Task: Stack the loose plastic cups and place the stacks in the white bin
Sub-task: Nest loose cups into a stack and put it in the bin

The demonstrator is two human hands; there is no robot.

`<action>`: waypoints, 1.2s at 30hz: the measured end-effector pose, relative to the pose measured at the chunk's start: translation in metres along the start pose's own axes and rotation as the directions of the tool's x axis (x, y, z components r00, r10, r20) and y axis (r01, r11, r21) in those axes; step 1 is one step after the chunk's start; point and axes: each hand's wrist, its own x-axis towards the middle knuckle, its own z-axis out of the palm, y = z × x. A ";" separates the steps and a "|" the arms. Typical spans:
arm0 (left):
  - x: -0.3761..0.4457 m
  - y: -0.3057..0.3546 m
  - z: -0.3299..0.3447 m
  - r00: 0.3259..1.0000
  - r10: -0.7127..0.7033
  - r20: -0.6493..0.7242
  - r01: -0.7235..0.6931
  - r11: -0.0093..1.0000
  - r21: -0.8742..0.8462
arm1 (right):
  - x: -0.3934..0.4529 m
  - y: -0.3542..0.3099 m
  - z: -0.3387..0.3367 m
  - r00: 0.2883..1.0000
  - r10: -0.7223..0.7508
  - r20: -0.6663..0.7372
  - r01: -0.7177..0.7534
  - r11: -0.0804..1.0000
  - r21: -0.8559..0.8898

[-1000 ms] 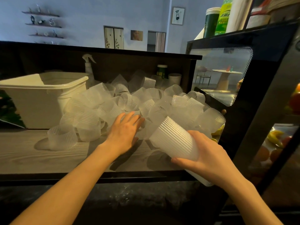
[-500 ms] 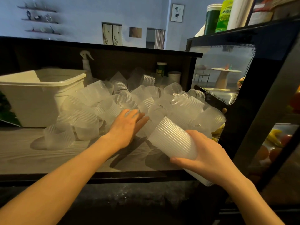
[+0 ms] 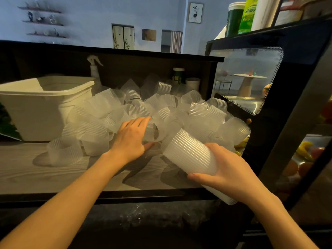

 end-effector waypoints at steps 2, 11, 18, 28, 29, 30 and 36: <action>0.001 0.001 -0.002 0.997 -0.082 -0.009 0.081 0.994 -0.074 | 0.001 -0.001 0.000 1.000 0.008 0.002 -0.008 1.000 -0.016; -0.011 0.020 -0.035 0.953 -0.297 -0.060 0.212 0.796 -0.567 | 0.003 -0.004 0.002 0.999 0.029 -0.018 -0.030 0.998 -0.054; -0.033 0.046 -0.053 0.955 -0.237 0.176 0.266 0.430 -0.863 | 0.002 -0.012 0.004 0.999 -0.032 -0.039 0.031 0.999 -0.007; -0.048 0.072 -0.040 0.948 -0.052 0.314 0.309 0.379 -0.872 | -0.005 -0.005 0.007 0.990 -0.091 -0.104 0.101 0.990 0.098; -0.049 0.073 -0.039 0.947 -0.053 0.318 0.314 0.376 -0.872 | -0.007 -0.002 0.007 0.990 -0.089 -0.114 0.101 0.989 0.107; -0.048 0.074 -0.038 0.947 -0.069 0.314 0.317 0.371 -0.873 | -0.010 0.001 0.006 0.989 -0.080 -0.127 0.096 0.988 0.124; -0.035 0.071 -0.023 0.919 -0.369 0.141 0.348 0.587 -0.731 | -0.026 0.027 -0.006 0.969 0.038 -0.246 0.015 0.978 0.208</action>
